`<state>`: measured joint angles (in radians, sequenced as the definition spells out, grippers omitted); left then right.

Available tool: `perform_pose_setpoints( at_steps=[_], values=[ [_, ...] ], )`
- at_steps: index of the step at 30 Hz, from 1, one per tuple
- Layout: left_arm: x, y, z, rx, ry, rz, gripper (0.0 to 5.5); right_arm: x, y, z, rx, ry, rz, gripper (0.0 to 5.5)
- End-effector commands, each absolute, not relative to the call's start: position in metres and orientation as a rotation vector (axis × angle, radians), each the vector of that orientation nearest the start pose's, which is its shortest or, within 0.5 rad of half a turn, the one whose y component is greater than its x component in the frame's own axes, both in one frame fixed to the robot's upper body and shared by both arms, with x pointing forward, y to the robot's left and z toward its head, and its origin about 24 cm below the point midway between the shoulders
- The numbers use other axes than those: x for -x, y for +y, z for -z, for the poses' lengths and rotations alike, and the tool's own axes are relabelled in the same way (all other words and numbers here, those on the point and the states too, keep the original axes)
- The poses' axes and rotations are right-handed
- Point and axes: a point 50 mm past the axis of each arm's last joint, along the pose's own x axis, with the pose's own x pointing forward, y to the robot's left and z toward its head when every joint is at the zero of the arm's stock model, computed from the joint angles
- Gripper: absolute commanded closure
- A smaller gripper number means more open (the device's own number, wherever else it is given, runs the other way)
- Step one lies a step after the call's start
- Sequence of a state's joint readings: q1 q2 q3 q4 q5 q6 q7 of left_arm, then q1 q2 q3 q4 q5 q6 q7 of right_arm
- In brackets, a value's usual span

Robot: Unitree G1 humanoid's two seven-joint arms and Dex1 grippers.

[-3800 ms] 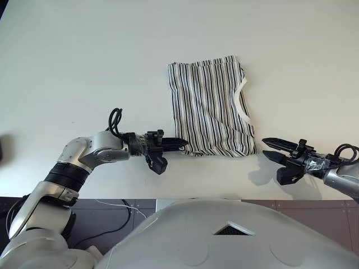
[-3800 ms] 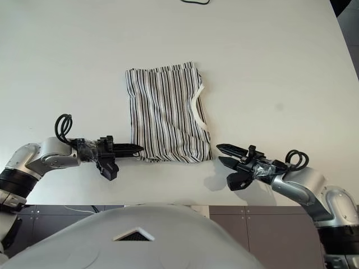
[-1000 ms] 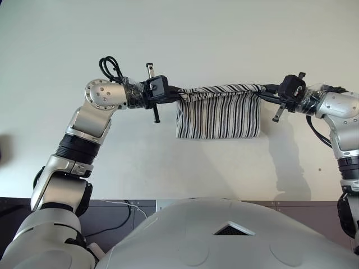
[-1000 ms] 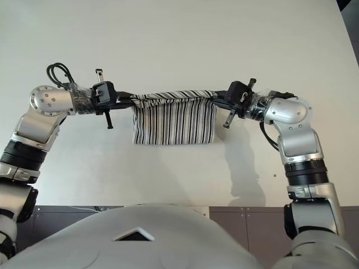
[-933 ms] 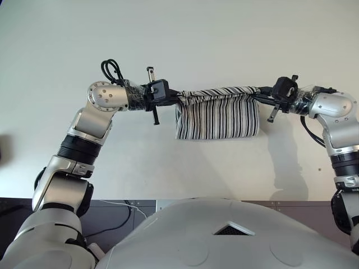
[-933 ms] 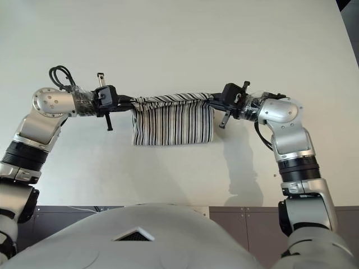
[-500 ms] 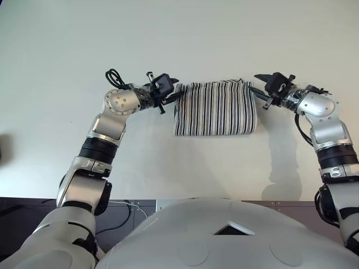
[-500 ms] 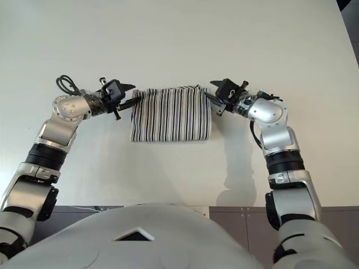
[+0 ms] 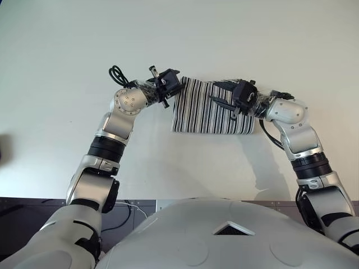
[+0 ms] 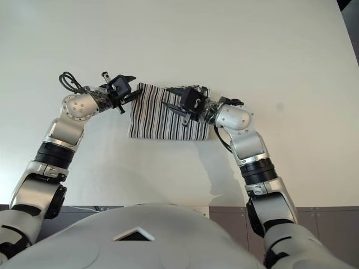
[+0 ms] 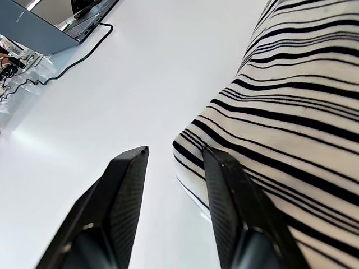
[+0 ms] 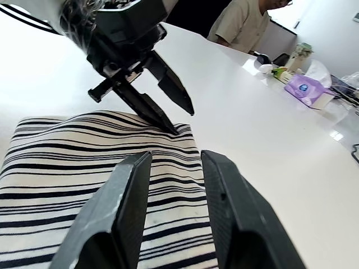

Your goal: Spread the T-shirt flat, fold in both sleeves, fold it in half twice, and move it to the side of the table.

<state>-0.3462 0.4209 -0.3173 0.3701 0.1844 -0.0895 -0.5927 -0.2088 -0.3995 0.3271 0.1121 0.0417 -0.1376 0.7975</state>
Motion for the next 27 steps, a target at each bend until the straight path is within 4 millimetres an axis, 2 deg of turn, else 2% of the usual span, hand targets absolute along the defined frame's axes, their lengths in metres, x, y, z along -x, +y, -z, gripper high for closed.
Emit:
perform_pose_setpoints(
  at_steps=[1, 4, 6, 11, 14, 17, 19, 22, 25, 27],
  values=[
    [-0.302, 0.144, -0.059, -0.784, 0.065, 0.86, 3.73, -0.249, -0.116, -0.042, 0.416, 0.054, -1.139, 3.89],
    [-0.304, 0.141, -0.074, -0.787, -0.013, 0.872, 3.73, -0.246, -0.116, -0.033, 0.389, 0.086, -1.133, 3.89],
    [-0.306, 0.135, -0.081, -0.761, -0.049, 0.879, 3.73, -0.246, -0.125, -0.024, 0.381, 0.119, -1.089, 3.89],
    [-0.305, 0.132, -0.097, -0.778, -0.139, 0.864, 3.73, -0.23, -0.172, 0.002, 0.286, 0.276, -0.941, 3.89],
    [-0.31, 0.127, -0.104, -0.745, -0.168, 0.826, 3.73, -0.215, -0.189, 0.024, 0.31, 0.392, -0.908, 3.89],
    [-0.315, 0.127, -0.111, -0.718, -0.184, 0.783, 3.73, -0.2, -0.216, 0.041, 0.339, 0.499, -0.805, 3.89],
    [-0.315, 0.133, -0.11, -0.72, -0.176, 0.753, 3.73, -0.189, -0.241, 0.049, 0.392, 0.59, -0.709, 3.89],
    [-0.313, 0.139, -0.108, -0.718, -0.166, 0.717, 3.73, -0.161, -0.293, 0.053, 0.418, 0.731, -0.527, 3.89],
    [-0.31, 0.143, -0.105, -0.712, -0.157, 0.687, 3.73, -0.126, -0.357, 0.054, 0.371, 0.893, -0.221, 3.89],
    [-0.309, 0.142, -0.105, -0.71, -0.157, 0.681, 3.73, -0.104, -0.385, 0.055, 0.313, 0.971, -0.01, 3.89]
  ],
)
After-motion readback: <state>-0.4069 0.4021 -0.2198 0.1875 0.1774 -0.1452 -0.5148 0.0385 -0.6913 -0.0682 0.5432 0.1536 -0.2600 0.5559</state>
